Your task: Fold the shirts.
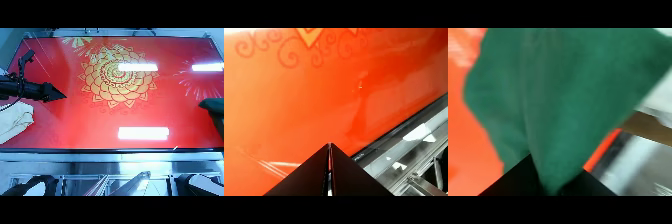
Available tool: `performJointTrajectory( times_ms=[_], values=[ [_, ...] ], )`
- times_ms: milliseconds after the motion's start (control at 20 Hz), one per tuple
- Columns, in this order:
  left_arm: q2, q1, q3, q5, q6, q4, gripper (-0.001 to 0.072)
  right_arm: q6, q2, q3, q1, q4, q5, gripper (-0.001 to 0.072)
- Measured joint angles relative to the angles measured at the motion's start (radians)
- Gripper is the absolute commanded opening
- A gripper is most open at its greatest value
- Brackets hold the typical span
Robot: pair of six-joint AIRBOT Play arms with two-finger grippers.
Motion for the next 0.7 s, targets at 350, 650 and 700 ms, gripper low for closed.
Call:
performJointTrajectory(
  times_ms=[350,650,700],
  values=[
    [0.000,0.000,0.000,-0.008,0.000,0.000,0.0022,-0.008,0.047,-0.215,-0.097,-0.254,0.049,0.0266],
    [0.000,0.000,0.000,-0.008,-0.004,0.000,0.0023,-0.023,0.047,-0.258,-0.103,-0.285,0.057,0.0689],
    [0.000,0.000,0.000,-0.008,-0.004,-0.001,0.0024,-0.023,0.048,-0.241,-0.098,-0.278,0.060,0.0663]
  ],
)
